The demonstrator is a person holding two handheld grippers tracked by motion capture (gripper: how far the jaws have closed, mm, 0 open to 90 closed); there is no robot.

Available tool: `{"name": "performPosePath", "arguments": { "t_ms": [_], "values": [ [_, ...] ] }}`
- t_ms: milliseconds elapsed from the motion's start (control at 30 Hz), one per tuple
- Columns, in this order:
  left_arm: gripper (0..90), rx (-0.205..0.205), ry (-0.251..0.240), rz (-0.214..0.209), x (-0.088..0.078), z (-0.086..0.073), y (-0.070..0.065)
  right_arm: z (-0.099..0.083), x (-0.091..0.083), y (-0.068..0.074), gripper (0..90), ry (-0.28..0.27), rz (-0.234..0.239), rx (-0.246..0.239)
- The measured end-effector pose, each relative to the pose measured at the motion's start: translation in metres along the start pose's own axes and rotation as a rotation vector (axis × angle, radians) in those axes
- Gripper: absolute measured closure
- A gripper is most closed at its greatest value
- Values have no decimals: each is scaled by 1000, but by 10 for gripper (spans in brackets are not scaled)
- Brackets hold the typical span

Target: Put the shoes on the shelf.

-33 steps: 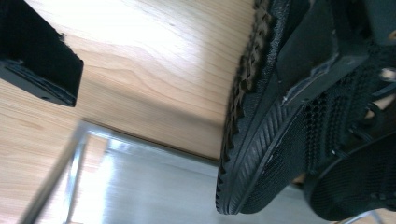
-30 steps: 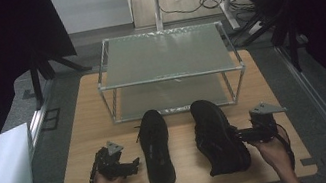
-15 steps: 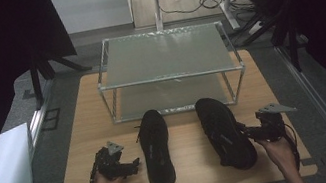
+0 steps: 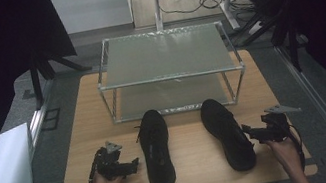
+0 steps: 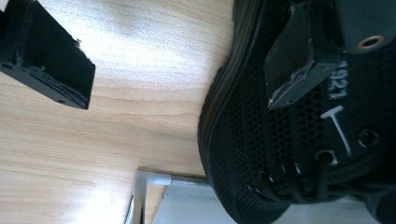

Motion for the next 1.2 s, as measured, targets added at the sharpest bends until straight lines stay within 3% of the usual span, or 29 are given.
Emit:
{"name": "performPosePath", "arguments": {
  "t_ms": [267, 433, 567, 800, 1000, 1200],
  "values": [
    [29, -10, -34, -10, -7, 5, -5, 5, -10, 5, 81, -31, 54, 10],
    [59, -26, -43, -43, -11, 8, -9, 8, -15, 10, 81, -38, 87, 12],
    [74, -26, -51, -58, -15, 12, -15, 7, -16, 17, 81, -24, 130, 6],
    [74, -18, -126, -85, -32, 32, -29, 6, -15, 27, 81, 9, 170, -24],
    [74, 0, -135, -126, -37, 53, -46, 7, -13, 39, 94, 33, 197, -57],
    [73, 32, -94, -144, -31, 59, -64, 8, -8, 43, 137, 66, 208, -86]
  ]
}}
Point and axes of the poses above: each handheld gripper's, and its own axes: x roughly forward along the jaws, z roughly out of its top, y roughly to its left, the point moved 6 cm from there along x, roughly forward along the jaws, and after that the axes turned 5 degrees about y, right-handed, at the moved point
